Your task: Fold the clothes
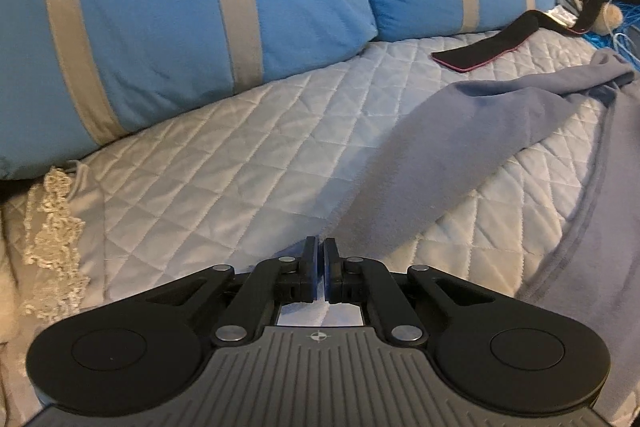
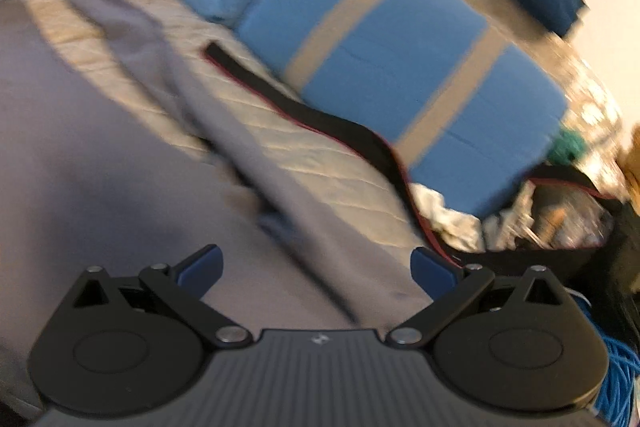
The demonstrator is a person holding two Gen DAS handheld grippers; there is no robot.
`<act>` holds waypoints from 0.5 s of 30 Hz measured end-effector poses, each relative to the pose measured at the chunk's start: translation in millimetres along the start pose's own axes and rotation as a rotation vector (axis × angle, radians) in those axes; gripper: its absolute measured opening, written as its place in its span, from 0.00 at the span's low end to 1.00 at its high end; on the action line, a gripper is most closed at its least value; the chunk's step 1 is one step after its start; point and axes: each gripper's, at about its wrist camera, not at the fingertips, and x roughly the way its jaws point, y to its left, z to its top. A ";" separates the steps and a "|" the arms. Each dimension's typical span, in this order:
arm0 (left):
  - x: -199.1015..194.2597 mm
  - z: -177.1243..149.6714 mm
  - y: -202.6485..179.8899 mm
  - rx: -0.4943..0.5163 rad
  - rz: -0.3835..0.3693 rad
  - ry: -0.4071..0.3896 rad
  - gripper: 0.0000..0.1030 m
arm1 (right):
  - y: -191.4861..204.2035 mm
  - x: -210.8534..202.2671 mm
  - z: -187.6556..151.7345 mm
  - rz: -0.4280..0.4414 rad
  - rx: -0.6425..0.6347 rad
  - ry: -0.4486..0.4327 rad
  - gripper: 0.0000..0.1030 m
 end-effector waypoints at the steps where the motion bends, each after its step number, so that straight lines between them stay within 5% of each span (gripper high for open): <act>1: -0.8 -0.2 -0.7 -0.006 0.010 -0.002 0.03 | -14.0 4.7 -2.8 -0.015 0.024 0.006 1.00; 15: 10.0 -2.4 -13.9 -0.027 0.067 0.009 0.03 | -144.5 113.3 -29.1 -0.078 0.353 0.163 0.74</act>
